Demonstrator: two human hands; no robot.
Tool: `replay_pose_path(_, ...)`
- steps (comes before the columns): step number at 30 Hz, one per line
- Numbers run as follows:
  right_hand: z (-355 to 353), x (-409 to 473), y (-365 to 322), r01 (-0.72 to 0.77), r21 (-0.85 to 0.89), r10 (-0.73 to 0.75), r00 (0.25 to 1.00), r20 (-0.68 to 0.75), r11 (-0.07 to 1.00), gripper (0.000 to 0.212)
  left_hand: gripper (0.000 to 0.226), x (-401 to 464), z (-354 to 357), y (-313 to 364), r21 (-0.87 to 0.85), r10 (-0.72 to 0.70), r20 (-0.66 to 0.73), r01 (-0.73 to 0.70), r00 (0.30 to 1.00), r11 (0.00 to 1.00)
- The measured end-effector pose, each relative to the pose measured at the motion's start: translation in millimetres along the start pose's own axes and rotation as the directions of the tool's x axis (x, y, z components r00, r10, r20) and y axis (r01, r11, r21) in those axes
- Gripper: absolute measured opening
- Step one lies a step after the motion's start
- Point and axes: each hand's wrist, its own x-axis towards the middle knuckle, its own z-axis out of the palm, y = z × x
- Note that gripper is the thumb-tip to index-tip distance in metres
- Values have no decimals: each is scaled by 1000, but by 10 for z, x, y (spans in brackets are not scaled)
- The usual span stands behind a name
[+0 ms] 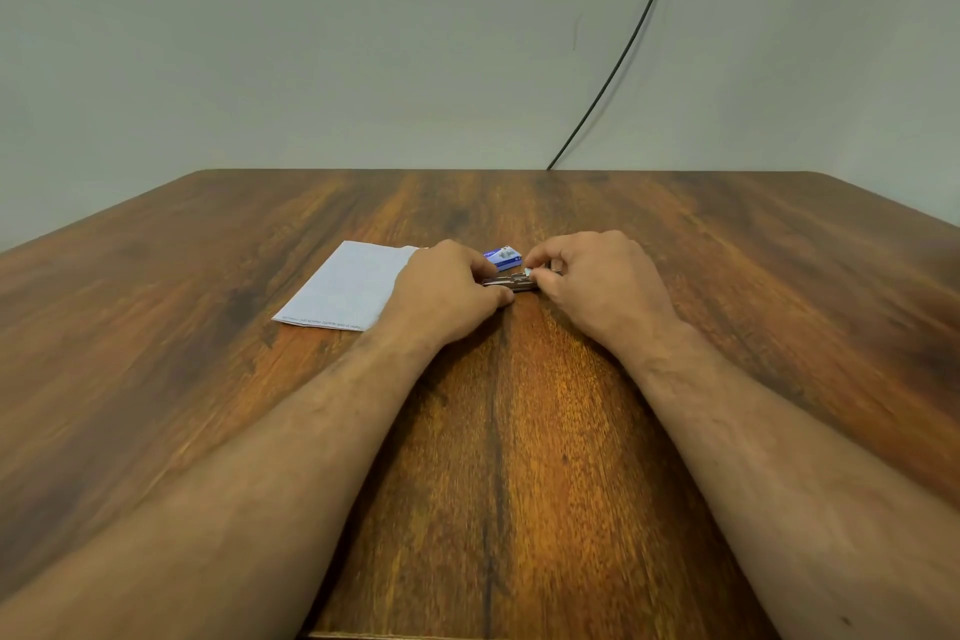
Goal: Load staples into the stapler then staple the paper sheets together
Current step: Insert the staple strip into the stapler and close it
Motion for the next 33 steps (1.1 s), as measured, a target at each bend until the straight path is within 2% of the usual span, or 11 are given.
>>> replay_pose_path(4, -20, 3, -17, 3, -35, -2, 1000, 25, 999, 23, 21, 13, 8, 3, 23, 9, 11, -10, 1000, 1000)
replay_pose_path(14, -94, -10, -16, 19, -15, -18, 999, 49, 1000, 22, 25, 13, -10, 23, 72, 86, -5, -85, 996, 994)
replay_pose_path(33, -107, -17, -16, -10, 32, 6, 992, 125, 999, 19, 24, 32, -15, -6, 22, 65, 28, -66, 997, 998)
